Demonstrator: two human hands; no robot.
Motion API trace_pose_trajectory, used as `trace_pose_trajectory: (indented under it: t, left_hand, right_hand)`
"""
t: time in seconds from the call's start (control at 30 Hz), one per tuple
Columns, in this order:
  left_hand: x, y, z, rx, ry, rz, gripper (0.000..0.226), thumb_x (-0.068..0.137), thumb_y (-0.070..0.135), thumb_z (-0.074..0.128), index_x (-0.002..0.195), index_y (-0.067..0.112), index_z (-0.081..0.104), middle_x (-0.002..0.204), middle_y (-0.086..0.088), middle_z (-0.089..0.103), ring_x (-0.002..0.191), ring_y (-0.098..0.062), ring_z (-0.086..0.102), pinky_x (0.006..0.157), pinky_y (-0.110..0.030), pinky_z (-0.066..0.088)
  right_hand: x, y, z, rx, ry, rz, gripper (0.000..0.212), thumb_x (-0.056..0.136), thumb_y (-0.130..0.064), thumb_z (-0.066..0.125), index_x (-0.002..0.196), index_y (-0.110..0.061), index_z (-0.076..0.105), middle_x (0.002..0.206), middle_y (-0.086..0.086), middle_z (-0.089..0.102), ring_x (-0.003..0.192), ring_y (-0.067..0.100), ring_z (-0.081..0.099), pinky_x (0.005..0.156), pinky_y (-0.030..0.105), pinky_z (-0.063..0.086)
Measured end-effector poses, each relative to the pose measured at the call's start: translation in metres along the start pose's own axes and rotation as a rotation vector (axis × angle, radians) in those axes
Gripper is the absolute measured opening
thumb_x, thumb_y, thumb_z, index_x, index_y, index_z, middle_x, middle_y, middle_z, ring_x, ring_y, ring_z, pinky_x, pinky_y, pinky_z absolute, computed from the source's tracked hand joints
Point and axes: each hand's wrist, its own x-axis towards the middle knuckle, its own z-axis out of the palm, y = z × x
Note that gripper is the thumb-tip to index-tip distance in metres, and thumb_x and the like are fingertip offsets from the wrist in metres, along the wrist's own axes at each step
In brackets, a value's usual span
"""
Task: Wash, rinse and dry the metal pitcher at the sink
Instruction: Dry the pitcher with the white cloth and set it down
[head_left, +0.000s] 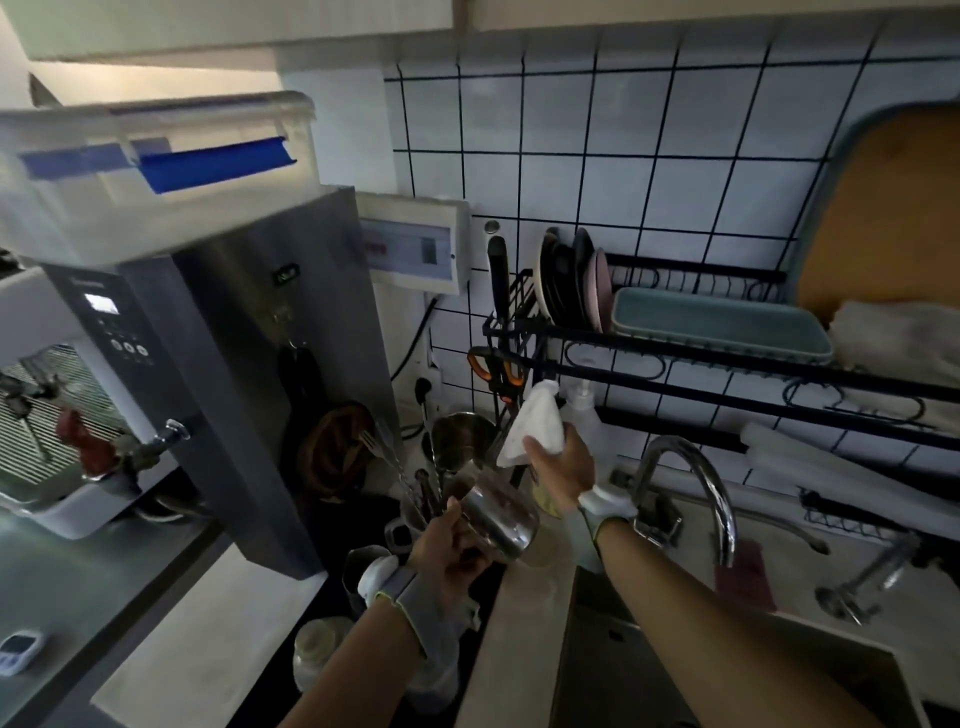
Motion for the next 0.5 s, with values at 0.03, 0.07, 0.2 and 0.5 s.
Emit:
trace_pose_trajectory:
  t: [0.03,0.07,0.2,0.5]
  left_hand:
    - [0.001,0.001,-0.001,-0.002,0.000,-0.005,0.046,0.100,0.036,0.043,0.057,0.020,0.036,0.039,0.007,0.028,0.033,-0.008,0.026,0.044,-0.024,0.022]
    - [0.002,0.003,0.000,-0.010,0.002,-0.015,0.046,0.100,0.035,0.043,0.057,0.020,0.036,0.040,0.007,0.027,0.034,-0.008,0.026,0.047,-0.025,0.021]
    - [0.002,0.008,0.013,-0.101,-0.008,-0.059,0.044,0.101,0.032,0.041,0.059,0.022,0.036,0.040,0.009,0.026,0.034,-0.006,0.025,0.052,-0.021,0.020]
    - [-0.010,-0.006,0.062,-0.001,-0.037,-0.022,0.043,0.101,0.034,0.038,0.061,0.018,0.041,0.043,0.003,0.036,0.048,-0.013,0.032,0.053,-0.026,0.027]
  right_hand:
    - [-0.003,0.002,-0.002,0.003,0.022,-0.018,0.044,0.084,-0.037,0.068,0.118,-0.013,0.056,0.101,0.006,0.064,0.102,0.031,0.063,0.075,0.029,0.044]
    - [-0.008,0.003,-0.005,0.015,0.038,-0.045,0.038,0.085,-0.036,0.067,0.115,-0.014,0.058,0.097,0.004,0.064,0.099,0.029,0.063,0.076,0.030,0.045]
    - [-0.031,0.002,-0.020,0.086,-0.023,-0.193,0.044,0.087,-0.041,0.063,0.124,-0.020,0.051,0.108,-0.003,0.062,0.099,0.013,0.059,0.081,0.019,0.048]
    - [-0.053,0.000,-0.006,-0.091,-0.105,-0.333,0.033,0.100,-0.023,0.044,0.126,-0.003,0.051,0.120,0.016,0.058,0.113,0.027,0.056,0.099,0.042,0.046]
